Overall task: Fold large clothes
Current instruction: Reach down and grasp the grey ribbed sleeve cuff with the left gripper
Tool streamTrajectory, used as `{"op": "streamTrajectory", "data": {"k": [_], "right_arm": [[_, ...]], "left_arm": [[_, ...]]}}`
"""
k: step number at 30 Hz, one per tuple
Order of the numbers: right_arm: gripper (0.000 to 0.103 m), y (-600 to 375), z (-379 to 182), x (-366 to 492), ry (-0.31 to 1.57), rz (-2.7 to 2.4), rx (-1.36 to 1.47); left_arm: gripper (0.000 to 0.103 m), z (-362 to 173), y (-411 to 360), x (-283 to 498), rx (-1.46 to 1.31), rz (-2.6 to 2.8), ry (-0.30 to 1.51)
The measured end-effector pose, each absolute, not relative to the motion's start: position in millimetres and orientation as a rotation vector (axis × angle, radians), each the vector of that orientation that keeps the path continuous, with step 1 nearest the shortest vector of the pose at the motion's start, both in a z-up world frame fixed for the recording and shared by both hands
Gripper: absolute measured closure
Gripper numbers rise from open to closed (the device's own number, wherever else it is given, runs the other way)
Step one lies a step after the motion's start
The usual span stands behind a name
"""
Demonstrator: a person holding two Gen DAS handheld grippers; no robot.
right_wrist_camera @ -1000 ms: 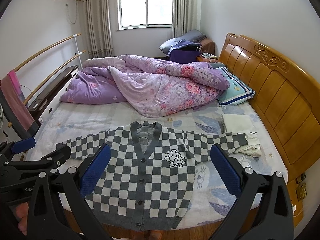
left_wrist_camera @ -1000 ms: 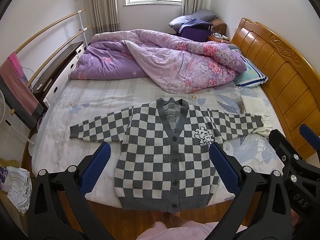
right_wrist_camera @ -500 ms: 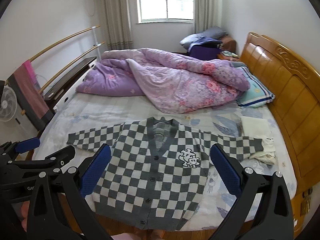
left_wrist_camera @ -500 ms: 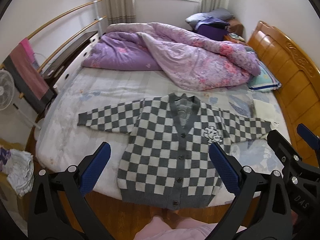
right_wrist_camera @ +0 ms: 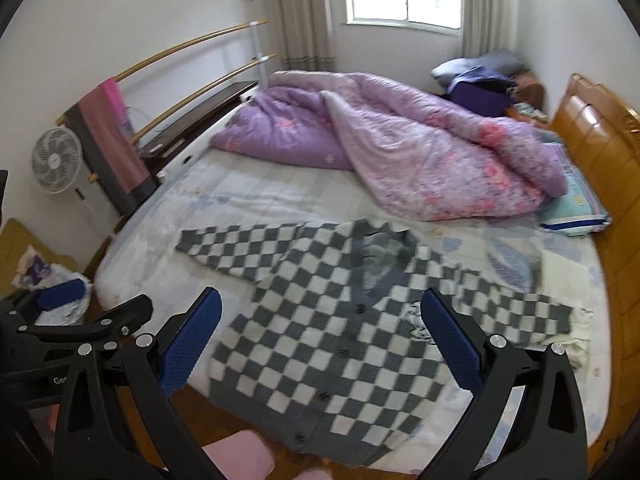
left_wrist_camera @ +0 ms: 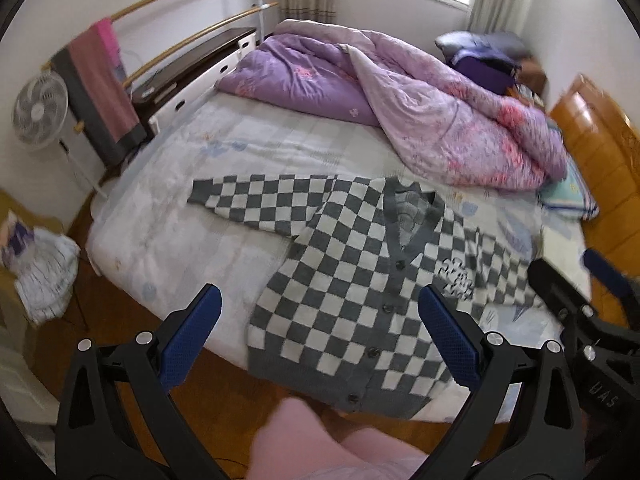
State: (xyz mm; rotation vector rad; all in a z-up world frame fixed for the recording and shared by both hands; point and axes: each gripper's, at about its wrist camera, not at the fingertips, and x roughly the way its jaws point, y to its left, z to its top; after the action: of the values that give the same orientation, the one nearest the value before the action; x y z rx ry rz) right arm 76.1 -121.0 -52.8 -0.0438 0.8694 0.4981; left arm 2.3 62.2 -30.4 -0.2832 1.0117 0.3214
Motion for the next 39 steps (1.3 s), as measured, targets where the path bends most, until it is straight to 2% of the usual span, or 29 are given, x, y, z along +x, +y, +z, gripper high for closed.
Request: {"op": "streamTrajectory", "data": {"k": [5, 9, 16, 21, 23, 25, 30, 39], "right_arm": [[0.007, -90.3, -66.9, 92.1, 0.937, 0.593, -0.003], [0.007, -60.8, -76.1, 104.4, 0.941, 0.624, 0.014], [0.008, 9.5, -104.8, 142.5, 0.922, 0.539, -0.019], [0.010, 71.6, -148.7, 179.9, 0.971, 0.487, -0.077], [0.025, 89.8, -169.5, 192.0, 1.013, 0.505, -0.102], [0.031, 113.0, -192.7, 209.5, 1.063, 0.518, -0.121], [0.032, 146.9, -242.8, 247.9, 1.118, 0.459, -0.160], [0.032, 165.9, -327.4, 301.5, 1.255, 0.329, -0.194]], "left_arm": [[0.005, -39.3, 99.8, -0.7, -0.386, 0.366, 0.953], [0.005, -56.1, 133.9, 12.9, -0.379, 0.402, 0.974], [0.005, -113.5, 223.1, 43.8, -0.450, 0.387, 0.989], [0.005, -173.6, 309.9, 84.6, -0.504, 0.381, 1.030], [0.005, -197.8, 336.8, 99.5, -0.505, 0.406, 1.046], [0.005, -228.9, 370.2, 117.0, -0.539, 0.422, 1.051], [0.005, -310.3, 446.0, 156.0, -0.656, 0.462, 1.076], [0.006, -437.7, 522.4, 206.1, -0.765, 0.556, 1.099]]}}
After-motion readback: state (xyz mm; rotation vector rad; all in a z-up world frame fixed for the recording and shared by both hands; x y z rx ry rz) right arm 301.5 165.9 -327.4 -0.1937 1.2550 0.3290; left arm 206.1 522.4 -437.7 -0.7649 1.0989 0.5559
